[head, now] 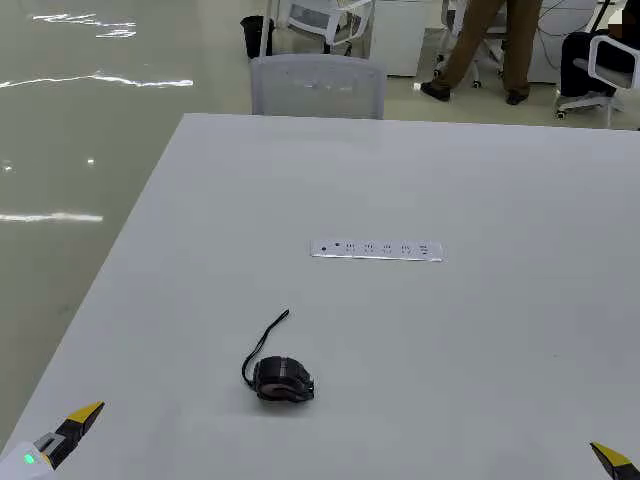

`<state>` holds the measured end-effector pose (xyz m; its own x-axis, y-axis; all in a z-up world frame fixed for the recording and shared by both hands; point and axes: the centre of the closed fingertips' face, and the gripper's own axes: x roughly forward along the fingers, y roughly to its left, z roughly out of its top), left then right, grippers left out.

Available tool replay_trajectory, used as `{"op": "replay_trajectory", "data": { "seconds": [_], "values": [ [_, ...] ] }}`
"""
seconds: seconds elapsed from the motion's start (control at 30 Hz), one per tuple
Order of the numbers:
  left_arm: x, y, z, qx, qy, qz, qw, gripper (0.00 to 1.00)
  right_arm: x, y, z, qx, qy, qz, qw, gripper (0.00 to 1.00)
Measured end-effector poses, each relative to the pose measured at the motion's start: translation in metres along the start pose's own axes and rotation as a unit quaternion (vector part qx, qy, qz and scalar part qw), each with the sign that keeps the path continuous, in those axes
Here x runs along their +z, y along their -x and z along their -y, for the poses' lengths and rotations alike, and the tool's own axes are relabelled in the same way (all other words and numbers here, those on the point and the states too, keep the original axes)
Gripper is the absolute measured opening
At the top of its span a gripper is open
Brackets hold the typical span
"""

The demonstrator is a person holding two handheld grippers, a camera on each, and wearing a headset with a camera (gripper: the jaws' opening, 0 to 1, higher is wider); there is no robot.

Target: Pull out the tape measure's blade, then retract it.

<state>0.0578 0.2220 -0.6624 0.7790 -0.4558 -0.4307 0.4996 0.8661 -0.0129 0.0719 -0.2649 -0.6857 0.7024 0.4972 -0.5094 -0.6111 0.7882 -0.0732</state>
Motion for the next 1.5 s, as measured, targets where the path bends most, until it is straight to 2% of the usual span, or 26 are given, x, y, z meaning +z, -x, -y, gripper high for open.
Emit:
{"op": "replay_trajectory", "data": {
  "seconds": [0.17, 0.3, 0.5, 1.13, 1.27, 1.33, 1.4, 1.5],
  "values": [
    [-0.005, -0.001, -0.005, 0.001, -0.001, 0.0, 1.0, 0.99, -0.001, 0.001, -0.001, 0.0, -0.002, -0.001, 1.0, 1.0],
    [-0.003, -0.002, -0.006, 0.002, 0.0, 0.003, 1.0, 0.99, -0.001, 0.002, 0.0, -0.003, -0.005, -0.001, 1.0, 1.0],
    [0.001, -0.002, -0.005, 0.003, 0.001, 0.005, 1.0, 0.99, -0.002, 0.003, 0.0, -0.005, -0.006, -0.002, 1.0, 1.0],
    [0.002, -0.004, -0.004, -0.006, -0.003, 0.004, 1.0, 0.99, -0.004, 0.007, 0.002, -0.006, -0.006, -0.003, 1.0, 1.0],
    [0.0, -0.007, -0.007, -0.008, -0.006, -0.003, 0.9999, 0.99, -0.004, 0.004, 0.001, -0.002, -0.002, -0.004, 1.0, 1.0],
    [0.002, -0.008, -0.007, -0.013, 0.005, 0.0, 0.9999, 0.99, 0.0, 0.0, -0.003, 0.007, 0.018, 0.009, 0.9998, 1.0],
    [0.002, -0.01, -0.007, -0.016, 0.009, 0.0, 0.9998, 0.99, -0.004, -0.003, -0.004, 0.012, 0.018, -0.005, 0.9998, 1.0],
    [0.0, -0.014, -0.004, -0.024, -0.009, -0.016, 0.9995, 0.99, -0.002, -0.01, -0.004, 0.019, 0.017, -0.006, 0.9996, 1.0]
  ]
}}
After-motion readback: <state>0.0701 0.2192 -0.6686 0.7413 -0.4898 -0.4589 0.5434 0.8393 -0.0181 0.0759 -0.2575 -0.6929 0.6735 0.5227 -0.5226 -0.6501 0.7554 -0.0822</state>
